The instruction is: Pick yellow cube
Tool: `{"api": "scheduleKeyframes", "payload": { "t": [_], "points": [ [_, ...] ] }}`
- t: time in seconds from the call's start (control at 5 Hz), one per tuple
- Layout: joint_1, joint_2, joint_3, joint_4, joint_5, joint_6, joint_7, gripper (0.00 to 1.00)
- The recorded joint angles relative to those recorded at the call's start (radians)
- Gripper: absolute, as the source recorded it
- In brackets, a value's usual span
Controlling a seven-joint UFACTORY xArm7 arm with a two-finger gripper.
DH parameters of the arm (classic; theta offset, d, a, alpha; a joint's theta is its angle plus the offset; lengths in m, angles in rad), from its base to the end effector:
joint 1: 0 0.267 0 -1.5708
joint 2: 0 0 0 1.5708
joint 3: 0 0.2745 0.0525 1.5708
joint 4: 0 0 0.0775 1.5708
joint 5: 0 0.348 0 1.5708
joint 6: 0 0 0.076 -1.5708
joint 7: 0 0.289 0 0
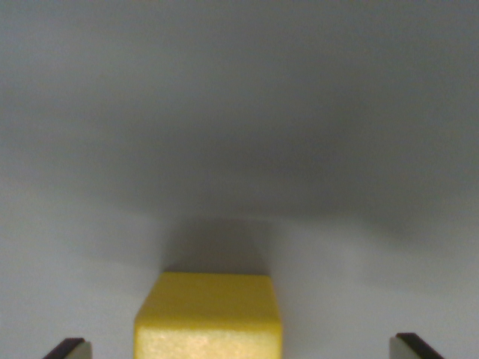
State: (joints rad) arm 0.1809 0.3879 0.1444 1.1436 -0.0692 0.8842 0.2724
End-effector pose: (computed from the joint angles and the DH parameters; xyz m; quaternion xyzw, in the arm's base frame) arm 0.4625 0.1527 0.0066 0.9970 0.0463 -0.0596 0.0161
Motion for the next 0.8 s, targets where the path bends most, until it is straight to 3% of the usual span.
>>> {"api": "scheduleKeyframes", "payload": {
  "t": [0.2, 0.4, 0.6, 0.8],
  "points": [
    [0.0079, 0.014, 0.004, -0.016, -0.0043, -0.028, 0.010, 0.00],
    [0.0079, 0.014, 0.004, -0.016, -0.0043, -0.028, 0.010, 0.00],
    [0.0141, 0.025, 0.007, -0.029, -0.0077, -0.051, 0.018, 0.00],
    [0.0141, 0.025, 0.007, -0.029, -0.0077, -0.051, 0.018, 0.00]
  ]
}}
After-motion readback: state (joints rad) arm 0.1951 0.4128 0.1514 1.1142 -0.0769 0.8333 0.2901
